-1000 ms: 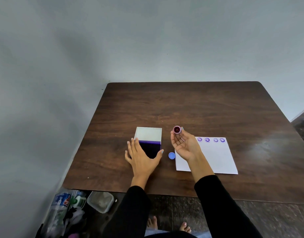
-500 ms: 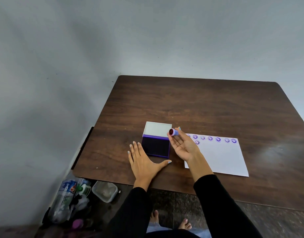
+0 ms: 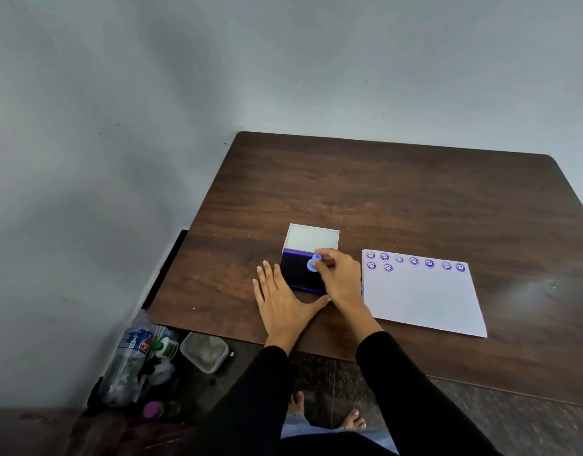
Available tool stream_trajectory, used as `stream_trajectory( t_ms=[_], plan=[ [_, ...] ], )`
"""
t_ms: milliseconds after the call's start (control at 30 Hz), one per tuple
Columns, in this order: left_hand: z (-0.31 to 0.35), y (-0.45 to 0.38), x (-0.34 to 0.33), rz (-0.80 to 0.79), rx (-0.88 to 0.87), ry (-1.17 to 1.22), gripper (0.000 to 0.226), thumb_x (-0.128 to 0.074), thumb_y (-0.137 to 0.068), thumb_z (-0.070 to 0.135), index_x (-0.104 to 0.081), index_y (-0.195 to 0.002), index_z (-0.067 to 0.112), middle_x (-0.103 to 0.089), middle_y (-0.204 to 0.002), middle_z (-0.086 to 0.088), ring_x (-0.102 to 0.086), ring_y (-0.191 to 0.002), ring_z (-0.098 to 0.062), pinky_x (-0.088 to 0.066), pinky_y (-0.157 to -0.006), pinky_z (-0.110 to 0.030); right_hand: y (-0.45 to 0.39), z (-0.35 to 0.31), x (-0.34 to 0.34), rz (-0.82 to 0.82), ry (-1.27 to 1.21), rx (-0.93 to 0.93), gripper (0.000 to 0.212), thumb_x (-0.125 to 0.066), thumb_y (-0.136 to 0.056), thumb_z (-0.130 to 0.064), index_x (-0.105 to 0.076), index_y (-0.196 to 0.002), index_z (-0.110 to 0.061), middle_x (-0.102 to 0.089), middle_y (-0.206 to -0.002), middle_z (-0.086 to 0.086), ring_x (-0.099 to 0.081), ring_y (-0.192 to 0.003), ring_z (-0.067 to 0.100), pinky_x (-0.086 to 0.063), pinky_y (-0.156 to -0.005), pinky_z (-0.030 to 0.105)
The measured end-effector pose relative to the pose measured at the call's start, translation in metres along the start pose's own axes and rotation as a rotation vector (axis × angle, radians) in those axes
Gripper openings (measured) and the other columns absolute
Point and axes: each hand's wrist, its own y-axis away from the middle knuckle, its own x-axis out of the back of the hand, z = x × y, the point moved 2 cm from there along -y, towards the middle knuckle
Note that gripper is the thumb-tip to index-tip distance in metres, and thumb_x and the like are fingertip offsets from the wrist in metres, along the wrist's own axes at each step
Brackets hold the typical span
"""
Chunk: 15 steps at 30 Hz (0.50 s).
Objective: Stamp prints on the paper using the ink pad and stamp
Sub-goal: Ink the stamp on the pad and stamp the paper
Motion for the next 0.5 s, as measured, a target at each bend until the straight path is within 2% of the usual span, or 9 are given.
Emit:
stream_trajectory(
  t_ms=[167,267,500],
  plan=[
    [-0.001,-0.001,-0.002,-0.028,0.005,-0.016,0.13,-0.033,-0.052,0.089,-0.019,-0.15,0.005,-0.012,-0.16,-0.014,-0.003,-0.149,-0.024,0.005,-0.118,-0.039,0.006,0.0,-0.013,-0.068,0.24,0.14,0.03,-0.062,-0.088,-0.019,-0.064,-0.117,-0.013,-0.068,-0.118,0.01,-0.058,-0.111,0.023,-0.045,-0.095,0.032],
    [-0.002,-0.002,-0.005,-0.04,0.007,-0.031,0.122,-0.046,-0.059,0.083,-0.017,-0.15,0.006,-0.009,-0.16,-0.014,-0.001,-0.149,-0.024,0.004,-0.119,-0.04,0.01,0.006,-0.015,-0.101,0.279,0.149,0.033,-0.059,-0.09,-0.021,-0.06,-0.123,-0.014,-0.065,-0.123,0.009,-0.056,-0.115,0.021,-0.044,-0.097,0.029],
    [-0.003,-0.002,-0.008,-0.023,0.001,-0.028,0.12,-0.048,-0.061,0.081,-0.019,-0.149,0.005,-0.01,-0.16,-0.015,-0.001,-0.149,-0.025,0.002,-0.119,-0.041,0.009,0.007,-0.017,-0.107,0.28,0.168,0.032,-0.061,-0.089,-0.018,-0.061,-0.12,-0.01,-0.064,-0.122,0.011,-0.053,-0.117,0.02,-0.043,-0.098,0.028]
  ],
)
